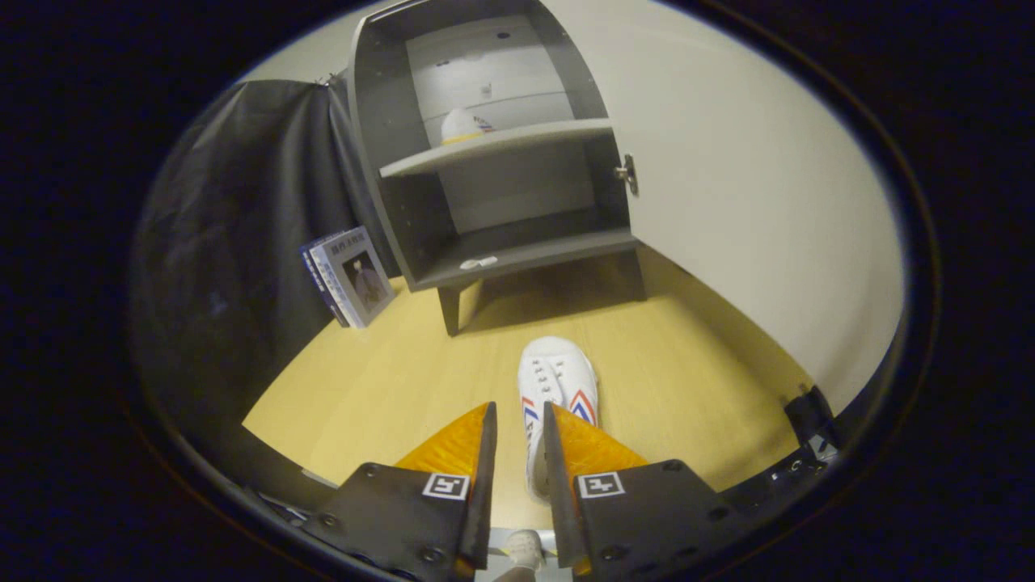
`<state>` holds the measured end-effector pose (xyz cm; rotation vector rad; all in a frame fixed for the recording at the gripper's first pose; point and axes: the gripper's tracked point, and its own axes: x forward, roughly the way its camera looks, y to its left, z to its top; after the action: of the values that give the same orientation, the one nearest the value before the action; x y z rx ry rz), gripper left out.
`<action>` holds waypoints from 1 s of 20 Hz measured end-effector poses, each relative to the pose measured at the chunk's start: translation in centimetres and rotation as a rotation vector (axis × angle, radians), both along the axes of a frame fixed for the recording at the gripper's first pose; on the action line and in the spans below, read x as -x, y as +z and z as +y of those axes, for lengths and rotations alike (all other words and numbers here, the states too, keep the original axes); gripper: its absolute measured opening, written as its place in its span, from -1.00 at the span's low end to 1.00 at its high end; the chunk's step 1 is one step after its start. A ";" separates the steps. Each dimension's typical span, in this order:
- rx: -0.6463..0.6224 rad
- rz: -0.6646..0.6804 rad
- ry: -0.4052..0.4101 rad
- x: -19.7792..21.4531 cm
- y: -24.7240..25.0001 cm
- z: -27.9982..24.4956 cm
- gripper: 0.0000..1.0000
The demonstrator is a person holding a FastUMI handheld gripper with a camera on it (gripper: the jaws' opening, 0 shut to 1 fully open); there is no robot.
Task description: Open the shoe cabinet door, grab the shoes and put them into the shoe cabinet, then close the shoe cabinet door.
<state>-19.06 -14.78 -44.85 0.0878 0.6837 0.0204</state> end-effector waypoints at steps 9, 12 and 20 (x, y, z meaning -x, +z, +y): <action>0.004 0.072 -0.001 -1.5 -6.2 0.3 -0.34; 0.007 0.069 -0.001 -2.7 -7.1 0.6 -0.35; 0.103 0.079 0.037 -5.2 -9.0 0.5 -0.53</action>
<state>-13.90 -14.32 -53.88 -0.0231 0.7639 0.0176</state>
